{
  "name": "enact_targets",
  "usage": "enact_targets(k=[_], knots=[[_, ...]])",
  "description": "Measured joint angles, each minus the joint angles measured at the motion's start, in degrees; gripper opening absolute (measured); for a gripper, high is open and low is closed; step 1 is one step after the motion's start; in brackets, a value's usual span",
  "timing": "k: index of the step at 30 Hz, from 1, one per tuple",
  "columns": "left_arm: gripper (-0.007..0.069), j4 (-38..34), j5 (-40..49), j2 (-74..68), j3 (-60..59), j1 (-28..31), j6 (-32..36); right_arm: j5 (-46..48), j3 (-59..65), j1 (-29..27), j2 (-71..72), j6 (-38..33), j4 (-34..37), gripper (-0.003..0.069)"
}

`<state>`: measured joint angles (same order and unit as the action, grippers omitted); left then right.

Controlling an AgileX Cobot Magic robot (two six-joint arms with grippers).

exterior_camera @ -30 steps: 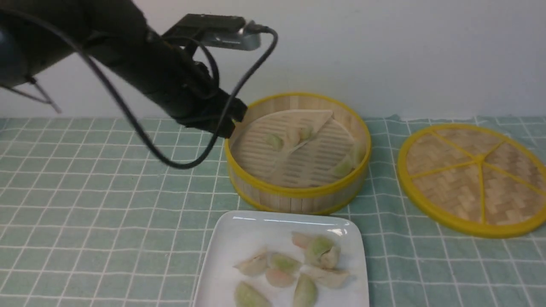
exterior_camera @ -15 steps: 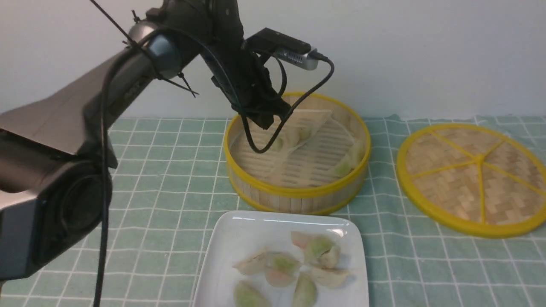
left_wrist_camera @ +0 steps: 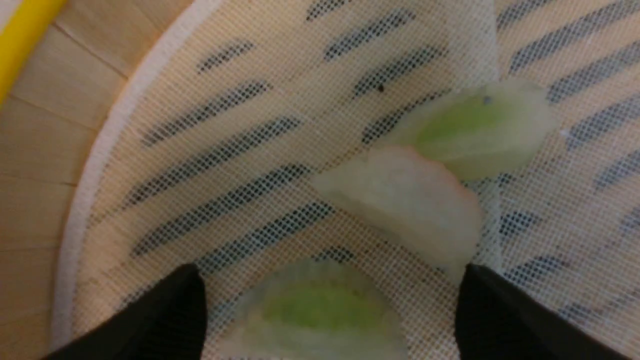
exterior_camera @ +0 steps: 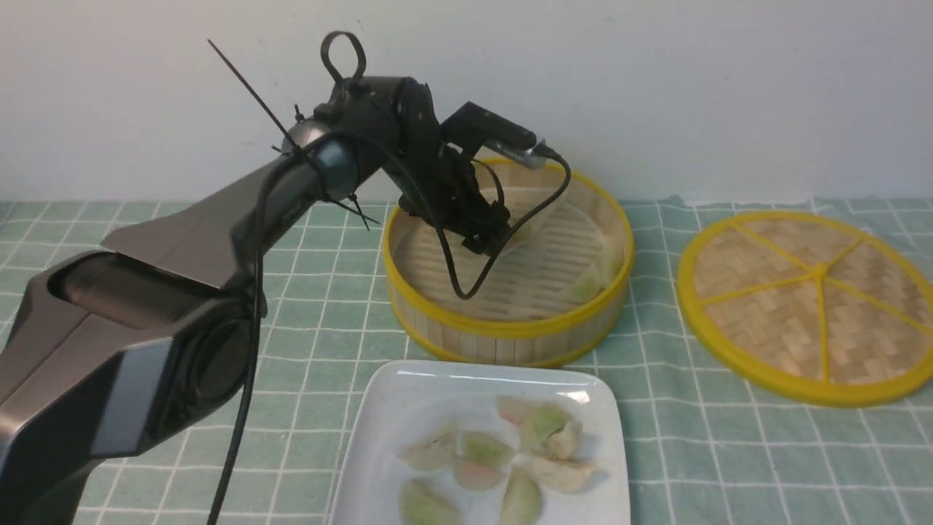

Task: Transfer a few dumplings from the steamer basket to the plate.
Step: Use the left arm to grab a dumpling from the steamer, then use the left arm to put the dumpling into the plate

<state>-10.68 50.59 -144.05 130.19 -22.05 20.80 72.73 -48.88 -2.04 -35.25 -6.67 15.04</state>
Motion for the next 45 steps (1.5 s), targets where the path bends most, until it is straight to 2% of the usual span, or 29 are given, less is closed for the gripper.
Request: enact_targets(k=[4, 5, 7, 8, 9, 10, 15, 20, 27, 31, 35, 40, 45], knots=[[0.0577, -0.28, -0.75, -0.57, 0.21, 0.00, 0.00, 0.00, 0.00, 0.00, 0.00, 0.00, 0.00, -0.0015], [0.0545, -0.36, -0.77, -0.61, 0.26, 0.00, -0.08, 0.00, 0.00, 0.00, 0.00, 0.00, 0.00, -0.0015], [0.0427, -0.53, -0.43, -0.61, 0.32, 0.00, -0.85, 0.00, 0.00, 0.00, 0.00, 0.00, 0.00, -0.0015], [0.0427, -0.53, -0.35, -0.61, 0.32, 0.00, -0.89, 0.00, 0.00, 0.00, 0.00, 0.00, 0.00, -0.0015], [0.0314, -0.10, 0.05, -0.48, 0.32, -0.06, -1.31, 0.00, 0.00, 0.00, 0.00, 0.00, 0.00, -0.0015], [0.0302, 0.12, 0.55, -0.17, 0.32, -0.06, -1.50, 0.00, 0.00, 0.00, 0.00, 0.00, 0.00, -0.0015], [0.0311, 3.06, 9.19, 3.36, 0.05, -0.06, -3.03, 0.05, 0.00, 0.00, 0.07, 0.00, 0.06, -0.0015], [0.0311, 3.04, 17.05, 11.62, 0.05, -0.06, -3.20, 0.05, -0.02, 0.00, 0.60, 0.00, 0.67, -0.0015], [0.0311, -1.39, 20.07, 22.53, -2.76, -0.06, -2.96, 0.05, -0.02, 0.00, 0.60, 0.00, 3.05, -0.0015], [0.0311, -2.95, 20.12, 28.11, -11.43, -0.11, -3.17, 0.05, -0.02, 0.00, 0.60, 0.00, 3.55, -0.0015], [0.0311, -3.02, 20.06, 33.35, -26.80, -0.60, -3.17, 0.05, -0.02, 0.00, 0.60, 0.00, 3.55, -0.0015], [0.0311, -3.08, 20.01, 34.76, -40.34, -2.14, -3.17, 0.05, -0.02, 0.00, 0.60, 0.00, 3.73, -0.0015], [0.0311, -3.02, 16.49, 32.11, -44.89, -2.84, -3.17, 0.05, -0.02, 0.00, 0.60, -0.77, 3.80, -0.0015]])
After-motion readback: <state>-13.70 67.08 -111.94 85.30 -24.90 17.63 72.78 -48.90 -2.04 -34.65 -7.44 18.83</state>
